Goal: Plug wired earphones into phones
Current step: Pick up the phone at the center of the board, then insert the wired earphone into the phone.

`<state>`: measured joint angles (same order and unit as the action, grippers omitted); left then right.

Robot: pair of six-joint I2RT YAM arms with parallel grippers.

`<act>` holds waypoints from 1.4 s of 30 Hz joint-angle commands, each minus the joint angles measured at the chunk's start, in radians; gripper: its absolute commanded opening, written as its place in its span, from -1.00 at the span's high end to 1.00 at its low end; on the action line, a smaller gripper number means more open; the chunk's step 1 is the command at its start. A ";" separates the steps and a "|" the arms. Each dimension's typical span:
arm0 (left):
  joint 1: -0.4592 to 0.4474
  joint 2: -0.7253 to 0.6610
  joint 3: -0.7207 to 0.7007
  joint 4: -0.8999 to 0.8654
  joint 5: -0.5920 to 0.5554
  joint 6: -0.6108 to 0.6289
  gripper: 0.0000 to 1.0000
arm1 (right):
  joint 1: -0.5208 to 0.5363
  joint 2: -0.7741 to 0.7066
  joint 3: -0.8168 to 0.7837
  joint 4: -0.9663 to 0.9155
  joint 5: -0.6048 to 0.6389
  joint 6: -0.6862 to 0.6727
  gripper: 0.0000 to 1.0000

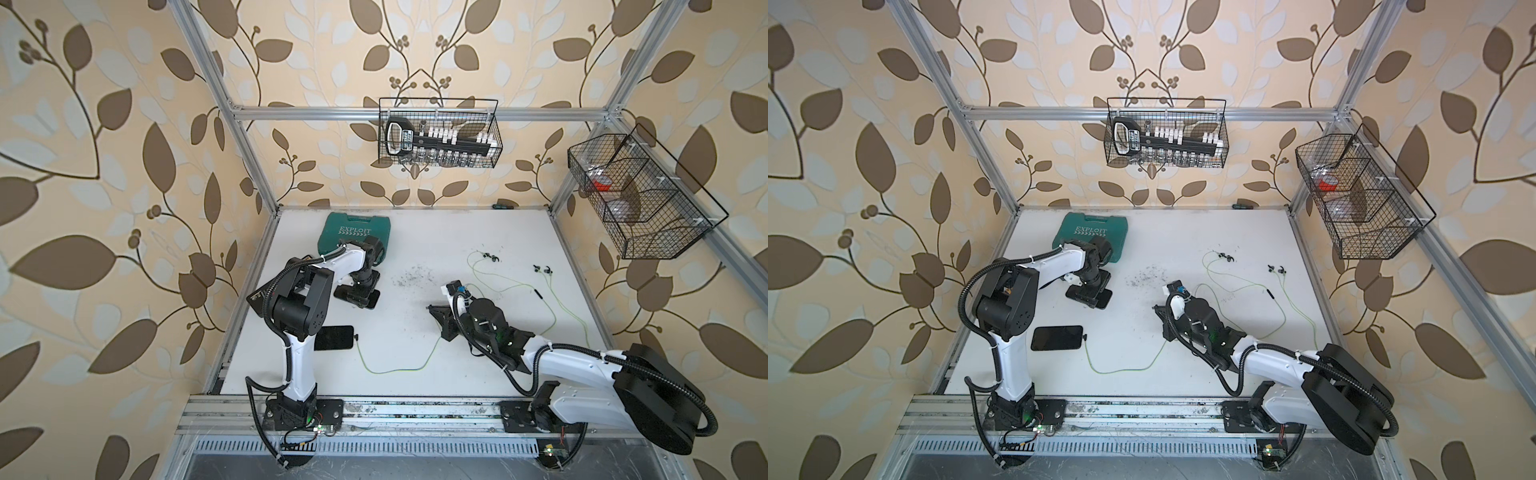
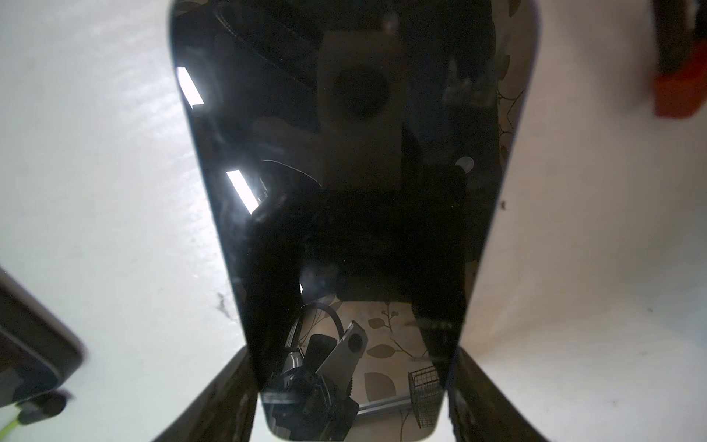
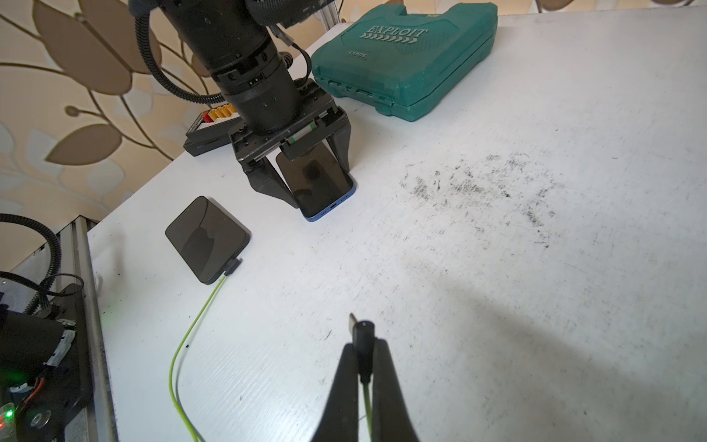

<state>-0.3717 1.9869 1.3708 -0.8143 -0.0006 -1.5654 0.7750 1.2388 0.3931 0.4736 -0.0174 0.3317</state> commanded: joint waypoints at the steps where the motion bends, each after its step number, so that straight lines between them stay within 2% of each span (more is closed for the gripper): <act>1: -0.001 0.023 -0.034 0.053 0.043 -0.001 -0.36 | 0.006 0.012 0.037 -0.004 0.013 -0.008 1.00; 8: 0.008 -0.036 -0.067 0.095 0.108 -0.001 -0.35 | 0.008 0.014 0.033 0.005 0.009 -0.006 1.00; 19: 0.040 -0.212 -0.153 0.180 0.208 0.000 -0.35 | 0.019 -0.015 0.029 0.061 0.047 0.004 1.00; 25: 0.054 -0.337 -0.247 0.238 0.247 -0.038 -0.35 | 0.098 -0.023 0.074 0.082 0.135 0.015 1.00; 34: 0.075 -0.577 -0.380 0.319 0.293 -0.099 -0.35 | 0.250 0.131 0.155 0.293 0.261 0.066 1.00; 42: 0.077 -0.810 -0.510 0.365 0.263 -0.176 -0.33 | 0.296 0.255 0.231 0.397 0.295 0.136 1.00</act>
<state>-0.3058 1.2579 0.8845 -0.4980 0.2649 -1.6943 1.0607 1.4776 0.5907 0.7975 0.2348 0.4255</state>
